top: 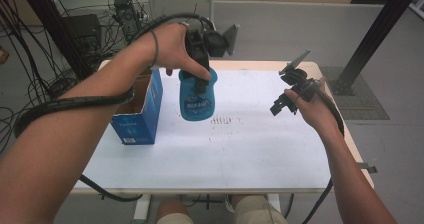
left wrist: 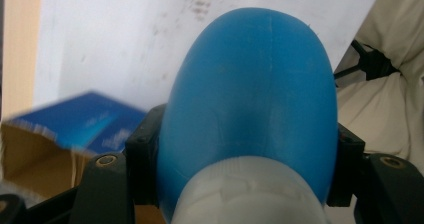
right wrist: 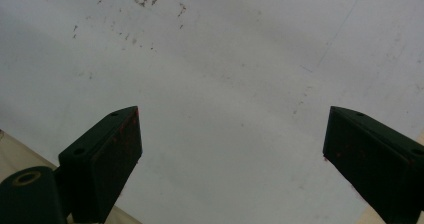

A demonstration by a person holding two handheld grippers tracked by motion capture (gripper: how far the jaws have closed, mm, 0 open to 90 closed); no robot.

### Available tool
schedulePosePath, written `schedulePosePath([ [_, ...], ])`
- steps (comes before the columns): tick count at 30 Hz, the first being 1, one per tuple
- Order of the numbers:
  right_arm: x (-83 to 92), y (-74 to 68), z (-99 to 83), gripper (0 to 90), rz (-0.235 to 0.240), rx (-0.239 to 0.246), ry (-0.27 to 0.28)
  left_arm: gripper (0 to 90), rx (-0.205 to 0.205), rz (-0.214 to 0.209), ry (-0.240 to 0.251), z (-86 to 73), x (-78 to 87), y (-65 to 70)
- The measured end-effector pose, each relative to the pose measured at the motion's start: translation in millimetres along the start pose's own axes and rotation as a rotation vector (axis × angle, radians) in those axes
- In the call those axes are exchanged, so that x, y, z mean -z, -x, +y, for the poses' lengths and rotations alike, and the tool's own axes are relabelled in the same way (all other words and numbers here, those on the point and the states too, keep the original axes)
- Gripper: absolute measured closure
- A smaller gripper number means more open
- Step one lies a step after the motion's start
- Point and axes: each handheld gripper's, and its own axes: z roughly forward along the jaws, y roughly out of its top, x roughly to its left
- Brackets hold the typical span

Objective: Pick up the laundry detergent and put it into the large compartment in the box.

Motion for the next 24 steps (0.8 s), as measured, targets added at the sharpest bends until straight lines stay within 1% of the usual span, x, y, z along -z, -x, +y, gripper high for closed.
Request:
schedulePosePath([
  [1, 0.1, -1.2, 0.6, 8.7, -0.002, 0.009, -0.004, 36.5, 0.035, 0.007, -0.008, -1.8, 4.3, -3.6],
  [2, 0.0, -2.7, 0.7, 8.7, -0.004, 0.014, -0.003, 36.4, 0.058, 0.013, -0.013, -3.5, 7.2, -6.5],
  [3, -0.3, -3.3, 0.6, 8.7, -0.004, 0.020, -0.001, 36.5, 0.108, 0.022, -0.017, -6.9, 12.3, -11.5],
  [4, -0.3, -4.8, 1.4, 8.7, 0.001, 0.018, -0.004, 36.5, 0.108, 0.022, -0.017, -6.9, 12.3, -11.5],
  [5, -0.3, -4.8, 1.4, 8.7, 0.001, 0.018, -0.004, 36.5, 0.155, 0.021, -0.029, -9.5, 17.5, -18.9],
  [6, -0.9, -6.7, 3.0, 8.7, 0.003, 0.024, -0.008, 36.5, 0.178, 0.025, -0.029, -12.3, 20.6, -22.7],
  [8, -1.3, -7.4, 3.5, 8.7, 0.003, 0.027, -0.009, 36.5, 0.251, 0.028, -0.021, -21.9, 29.8, -34.6],
  [10, -1.8, -8.2, 5.3, 8.7, 0.005, 0.034, -0.011, 36.5, 0.326, 0.042, -0.014, -32.2, 39.4, -46.0],
  [11, -2.4, -8.6, 5.7, 8.7, 0.011, 0.035, -0.007, 36.6, 0.386, 0.066, -0.021, -39.2, 46.6, -55.5],
  [12, -2.4, -8.6, 5.7, 8.7, 0.011, 0.035, -0.007, 36.6, 0.386, 0.066, -0.021, -39.2, 46.6, -55.5],
  [13, -3.1, -9.3, 6.2, 8.8, 0.013, 0.045, -0.005, 36.6, 0.414, 0.076, -0.022, -41.8, 48.4, -58.2],
  [14, -3.1, -9.3, 6.2, 8.8, 0.013, 0.045, -0.005, 36.6, 0.458, 0.087, -0.032, -45.5, 51.2, -64.1],
  [15, -3.7, -9.4, 6.3, 8.7, 0.017, 0.045, -0.005, 36.6, 0.489, 0.095, -0.034, -49.1, 53.0, -68.3],
  [16, -4.6, -9.2, 6.6, 8.8, 0.018, 0.045, -0.005, 36.6, 0.528, 0.092, -0.043, -52.4, 54.6, -74.4],
  [17, -5.3, -8.8, 7.2, 8.8, 0.021, 0.042, -0.008, 36.6, 0.562, 0.092, -0.039, -57.5, 56.3, -79.9],
  [18, -5.7, -8.2, 7.8, 8.8, 0.021, 0.042, -0.010, 36.6, 0.607, 0.088, -0.036, -62.5, 58.2, -85.8],
  [19, -6.0, -7.5, 8.1, 8.8, 0.022, 0.042, -0.009, 36.6, 0.653, 0.083, -0.024, -68.8, 59.5, -91.3],
  [20, -5.7, -6.9, 8.5, 8.7, 0.026, 0.041, -0.006, 36.7, 0.682, 0.081, -0.018, -72.9, 60.1, -95.2],
  [21, -5.7, -6.9, 8.5, 8.7, 0.026, 0.041, -0.006, 36.7, 0.727, 0.081, -0.008, -78.9, 60.5, -100.1],
  [22, -5.5, -6.5, 8.7, 8.7, 0.029, 0.043, -0.003, 36.7, 0.762, 0.079, 0.004, -84.0, 59.9, -103.2],
  [23, -5.1, -6.4, 9.0, 8.8, 0.031, 0.043, -0.002, 36.7, 0.801, 0.074, 0.003, -88.3, 59.4, -107.7],
  [24, -4.8, -5.9, 9.2, 8.7, 0.033, 0.043, -0.002, 36.7, 0.813, 0.074, 0.001, -89.7, 59.2, -109.2],
])
